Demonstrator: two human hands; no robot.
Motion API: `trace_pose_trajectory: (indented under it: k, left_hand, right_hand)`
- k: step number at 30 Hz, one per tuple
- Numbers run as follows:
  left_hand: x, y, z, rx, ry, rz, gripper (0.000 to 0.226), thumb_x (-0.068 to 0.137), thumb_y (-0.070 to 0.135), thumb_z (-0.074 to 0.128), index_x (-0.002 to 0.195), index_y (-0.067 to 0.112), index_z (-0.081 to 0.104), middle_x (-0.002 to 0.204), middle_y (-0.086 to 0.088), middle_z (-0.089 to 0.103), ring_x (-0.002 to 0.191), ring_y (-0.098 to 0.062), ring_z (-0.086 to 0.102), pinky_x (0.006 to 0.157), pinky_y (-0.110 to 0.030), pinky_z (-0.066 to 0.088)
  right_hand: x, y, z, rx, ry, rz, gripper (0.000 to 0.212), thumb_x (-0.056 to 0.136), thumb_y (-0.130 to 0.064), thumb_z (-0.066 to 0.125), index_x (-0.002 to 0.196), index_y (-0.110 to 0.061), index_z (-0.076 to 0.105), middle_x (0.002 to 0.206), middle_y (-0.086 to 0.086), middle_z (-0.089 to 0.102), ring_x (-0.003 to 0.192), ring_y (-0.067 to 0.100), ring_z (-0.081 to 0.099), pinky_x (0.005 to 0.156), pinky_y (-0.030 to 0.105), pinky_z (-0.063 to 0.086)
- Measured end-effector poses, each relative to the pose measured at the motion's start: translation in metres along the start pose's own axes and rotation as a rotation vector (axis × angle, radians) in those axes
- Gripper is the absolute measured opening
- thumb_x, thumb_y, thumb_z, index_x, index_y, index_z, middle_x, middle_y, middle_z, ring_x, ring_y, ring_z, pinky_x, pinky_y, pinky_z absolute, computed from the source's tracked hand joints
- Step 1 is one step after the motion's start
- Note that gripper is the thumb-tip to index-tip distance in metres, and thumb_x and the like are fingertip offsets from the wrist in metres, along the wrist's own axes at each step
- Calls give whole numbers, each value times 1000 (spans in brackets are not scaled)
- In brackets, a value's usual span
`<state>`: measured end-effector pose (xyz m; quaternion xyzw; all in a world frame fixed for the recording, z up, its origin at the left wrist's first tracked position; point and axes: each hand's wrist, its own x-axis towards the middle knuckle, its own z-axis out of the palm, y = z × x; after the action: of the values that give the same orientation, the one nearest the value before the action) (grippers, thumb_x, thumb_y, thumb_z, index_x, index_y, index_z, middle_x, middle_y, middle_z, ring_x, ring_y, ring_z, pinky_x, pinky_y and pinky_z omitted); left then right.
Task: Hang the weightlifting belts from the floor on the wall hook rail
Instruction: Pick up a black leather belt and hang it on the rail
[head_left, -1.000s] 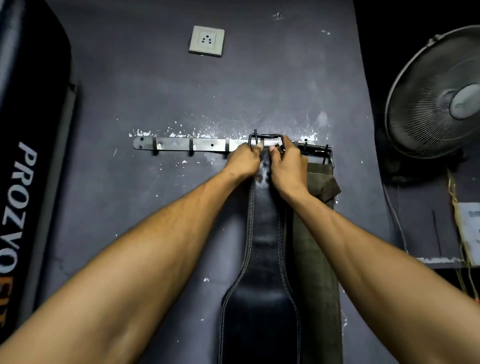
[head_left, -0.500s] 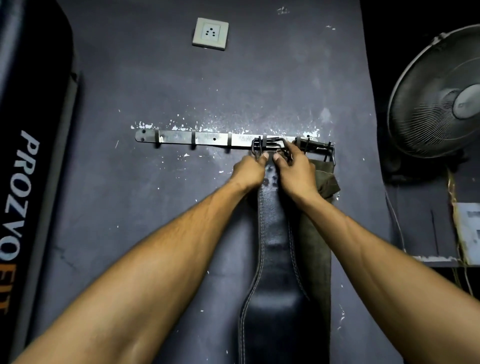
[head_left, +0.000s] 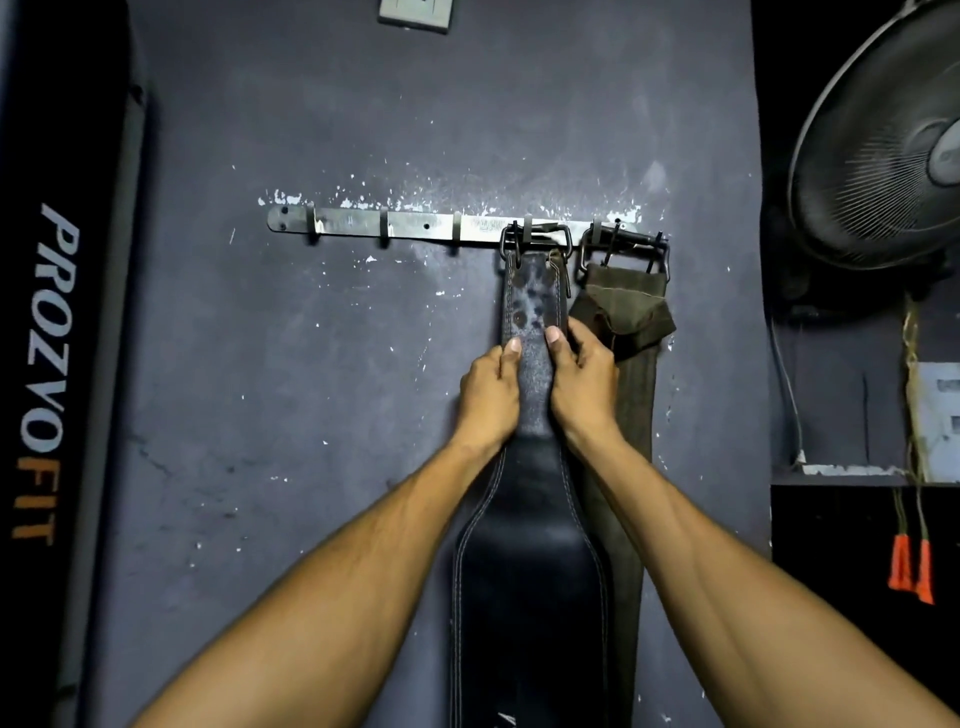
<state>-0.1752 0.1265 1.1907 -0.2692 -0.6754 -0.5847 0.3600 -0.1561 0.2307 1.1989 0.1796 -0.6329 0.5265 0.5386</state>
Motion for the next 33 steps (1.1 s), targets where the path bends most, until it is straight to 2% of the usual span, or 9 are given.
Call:
trace_pose_trajectory:
  k: [3, 7, 9, 14, 18, 21, 25, 28, 33]
  left_hand:
    - [-11, -1, -8, -89, -59, -23, 42, 109, 38, 42, 116, 9, 71, 111, -11, 77, 109, -30, 71, 100, -48, 55]
    - [-63, -51, -23, -3, -246, -84, 63, 97, 62, 40, 130, 16, 68, 131, -4, 71, 127, -17, 64, 115, -44, 46]
    - [-93, -83, -31, -28, -315, -112, 57, 92, 65, 45, 120, 23, 73, 121, 3, 76, 118, -12, 69, 110, -46, 50]
    - [-118, -98, -34, -169, -224, -130, 45, 90, 53, 58, 105, 16, 77, 106, -4, 81, 103, -23, 75, 100, -56, 55]
    - [-130, -88, -39, -158, -169, -138, 56, 91, 52, 59, 112, 2, 72, 112, -17, 77, 114, -37, 70, 101, -57, 53]
    - [-147, -88, -46, -217, -179, -176, 41, 100, 32, 62, 127, 1, 62, 125, -16, 72, 121, -26, 67, 108, -49, 51]
    - [-211, -120, -48, -415, -316, -348, 44, 97, 18, 70, 138, 12, 56, 134, -6, 70, 126, -20, 65, 106, -35, 53]
    - [-251, -140, -42, -520, -317, -556, 34, 95, 25, 72, 124, 8, 70, 122, -14, 75, 118, -35, 70, 94, -38, 60]
    - [-259, -132, -39, -498, -232, -566, 34, 85, 34, 80, 112, 13, 76, 114, -12, 78, 106, -29, 76, 84, -32, 62]
  right_hand:
    - [-13, 1, -1, 139, -82, 76, 20, 106, -26, 56, 113, -16, 71, 107, 2, 77, 100, 15, 70, 91, 29, 55]
    - [-70, 31, -27, 60, -418, 137, 23, 97, -57, 57, 112, -46, 71, 118, -21, 74, 119, -3, 65, 106, 22, 47]
    - [-102, 50, -41, 34, -531, 172, 18, 96, -48, 64, 110, -42, 74, 115, -19, 77, 114, -1, 69, 102, 24, 52]
    - [-124, 56, -50, 150, -472, 198, 19, 100, -11, 65, 116, -16, 75, 105, -10, 80, 100, 1, 74, 84, 14, 53]
    - [-135, 48, -51, 222, -450, 301, 18, 100, -14, 66, 115, -9, 76, 99, -9, 82, 95, 3, 76, 81, 16, 56]
    - [-163, 60, -69, 435, -423, 487, 30, 97, -29, 70, 121, -11, 75, 118, 9, 79, 111, 22, 75, 97, 36, 60]
    - [-239, 98, -101, 562, -577, 722, 42, 93, -30, 77, 132, -19, 69, 136, 16, 69, 124, 32, 68, 97, 39, 59]
    - [-272, 110, -105, 416, -443, 731, 41, 86, -31, 83, 125, -23, 73, 128, 12, 74, 115, 31, 73, 93, 37, 61]
    - [-273, 100, -109, 410, -431, 713, 39, 86, -30, 82, 123, -22, 74, 123, 8, 77, 114, 28, 74, 89, 31, 61]
